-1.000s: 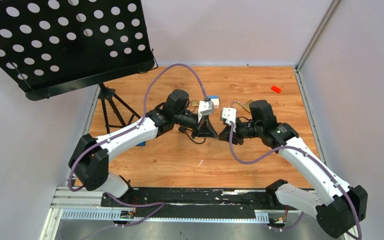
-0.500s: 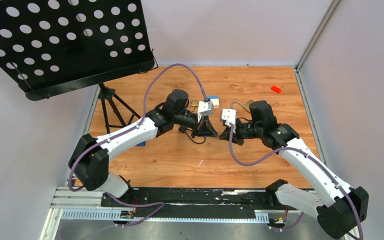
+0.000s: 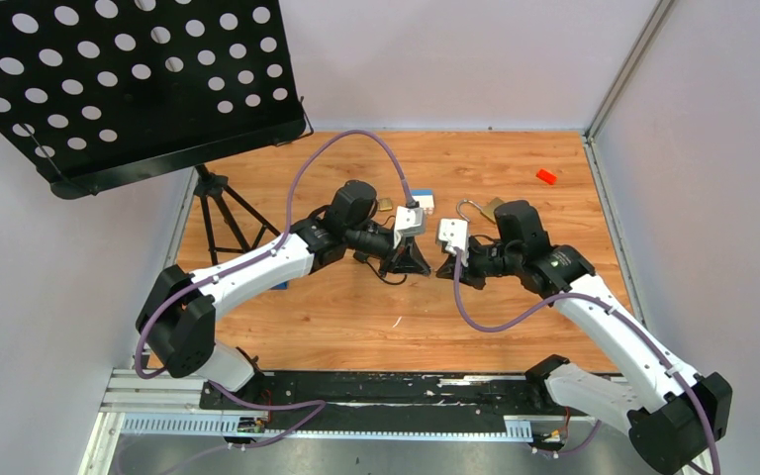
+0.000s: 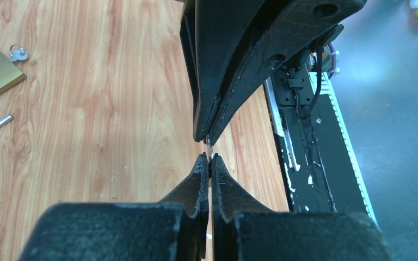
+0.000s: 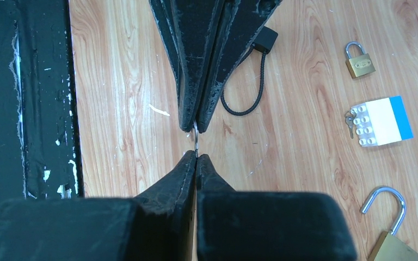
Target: Unlock with the key
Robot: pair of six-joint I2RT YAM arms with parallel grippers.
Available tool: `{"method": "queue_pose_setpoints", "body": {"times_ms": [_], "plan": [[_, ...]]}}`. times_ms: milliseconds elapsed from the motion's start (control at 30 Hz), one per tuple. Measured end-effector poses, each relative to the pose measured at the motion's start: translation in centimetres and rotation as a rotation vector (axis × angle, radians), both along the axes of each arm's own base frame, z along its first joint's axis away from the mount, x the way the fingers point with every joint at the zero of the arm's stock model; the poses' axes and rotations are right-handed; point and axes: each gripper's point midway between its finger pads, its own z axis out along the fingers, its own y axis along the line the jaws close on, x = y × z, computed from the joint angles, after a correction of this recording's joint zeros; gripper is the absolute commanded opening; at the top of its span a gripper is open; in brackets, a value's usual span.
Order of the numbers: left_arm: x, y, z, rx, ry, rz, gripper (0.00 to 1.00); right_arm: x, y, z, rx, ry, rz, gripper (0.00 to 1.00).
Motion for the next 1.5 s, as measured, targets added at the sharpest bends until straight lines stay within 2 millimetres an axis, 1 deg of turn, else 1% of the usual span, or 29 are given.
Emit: {"method": "queue_pose_setpoints", "body": {"times_ms": [567,767,933,1167,1300,1500], "plan": [[0.0,0.1,-0.4,0.013,-0.023,-0.006,0.01,-0.3,-0.4,0.5,-0.019,-0.031,0.023,0.0],[0.0,0.1,-0.5,0.016,-0.022,-0.003,0.13,-0.3,-0.4,0.8,-0.021,-0.038,0.029,0.0],[0.1,0.3,-1.0,0.039,-0.008,0.013,0.29,-0.4,-0.3,0.9,-0.018,-0.036,0.033,0.0],[0.3,0.8,-1.7,0.077,0.011,0.037,0.48,-0.4,-0.4,1.1,-0.014,-0.041,0.031,0.0],[0.4,0.8,-1.4,0.077,0.01,0.04,0.53,-0.4,-0.3,1.3,-0.006,-0.048,0.031,0.0],[0.6,0.3,0.2,0.047,-0.001,0.036,0.56,-0.3,-0.2,1.5,0.002,-0.051,0.027,0.0]]}}
